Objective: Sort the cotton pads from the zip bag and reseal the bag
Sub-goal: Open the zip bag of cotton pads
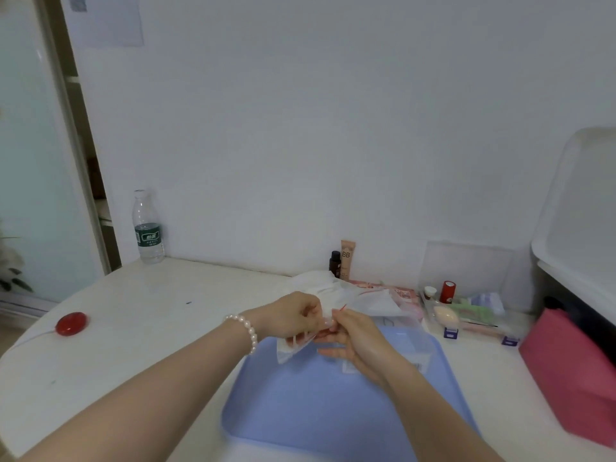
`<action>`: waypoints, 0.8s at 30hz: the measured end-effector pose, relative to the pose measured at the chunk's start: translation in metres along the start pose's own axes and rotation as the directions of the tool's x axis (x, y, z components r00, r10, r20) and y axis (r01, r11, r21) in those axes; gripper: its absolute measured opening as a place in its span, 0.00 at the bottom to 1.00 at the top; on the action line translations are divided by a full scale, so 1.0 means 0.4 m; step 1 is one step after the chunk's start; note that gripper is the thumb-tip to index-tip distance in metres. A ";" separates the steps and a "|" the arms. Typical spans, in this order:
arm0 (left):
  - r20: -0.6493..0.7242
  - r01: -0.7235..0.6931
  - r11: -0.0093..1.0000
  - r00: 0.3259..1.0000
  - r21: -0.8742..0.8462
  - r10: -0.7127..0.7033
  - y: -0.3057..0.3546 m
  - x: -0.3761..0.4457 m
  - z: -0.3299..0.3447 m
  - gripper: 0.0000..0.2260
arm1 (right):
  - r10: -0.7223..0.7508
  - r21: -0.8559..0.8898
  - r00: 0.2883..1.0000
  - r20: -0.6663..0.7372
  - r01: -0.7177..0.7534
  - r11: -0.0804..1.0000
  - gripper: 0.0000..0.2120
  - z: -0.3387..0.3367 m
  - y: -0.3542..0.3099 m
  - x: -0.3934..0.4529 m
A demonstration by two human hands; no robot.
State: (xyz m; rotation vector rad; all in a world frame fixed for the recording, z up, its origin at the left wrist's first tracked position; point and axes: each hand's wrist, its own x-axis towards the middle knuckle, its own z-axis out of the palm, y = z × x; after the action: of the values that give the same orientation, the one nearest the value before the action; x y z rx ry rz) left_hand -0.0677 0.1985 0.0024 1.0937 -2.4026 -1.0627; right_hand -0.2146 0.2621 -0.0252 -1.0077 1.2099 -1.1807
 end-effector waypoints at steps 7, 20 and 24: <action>-0.196 -0.030 0.996 0.980 -0.085 0.012 -0.008 0.011 0.028 0.19 | -0.115 0.083 0.991 -0.070 0.121 0.989 0.15 0.033 0.011 0.011; -0.434 0.106 0.787 0.874 0.608 0.218 -0.034 0.030 -0.064 0.13 | 0.025 -0.053 0.941 -0.338 -0.046 0.998 0.14 0.050 0.047 -0.028; -0.496 0.140 0.687 0.793 0.713 0.353 -0.020 0.035 -0.148 0.12 | 0.078 -0.138 0.937 -0.339 -0.132 0.982 0.14 0.032 0.043 -0.026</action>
State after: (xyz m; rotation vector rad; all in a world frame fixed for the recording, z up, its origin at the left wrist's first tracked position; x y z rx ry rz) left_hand -0.0417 0.1546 0.0366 1.2170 -2.2736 0.3697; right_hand -0.1997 0.2741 -0.0392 -0.8673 1.6274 -1.2155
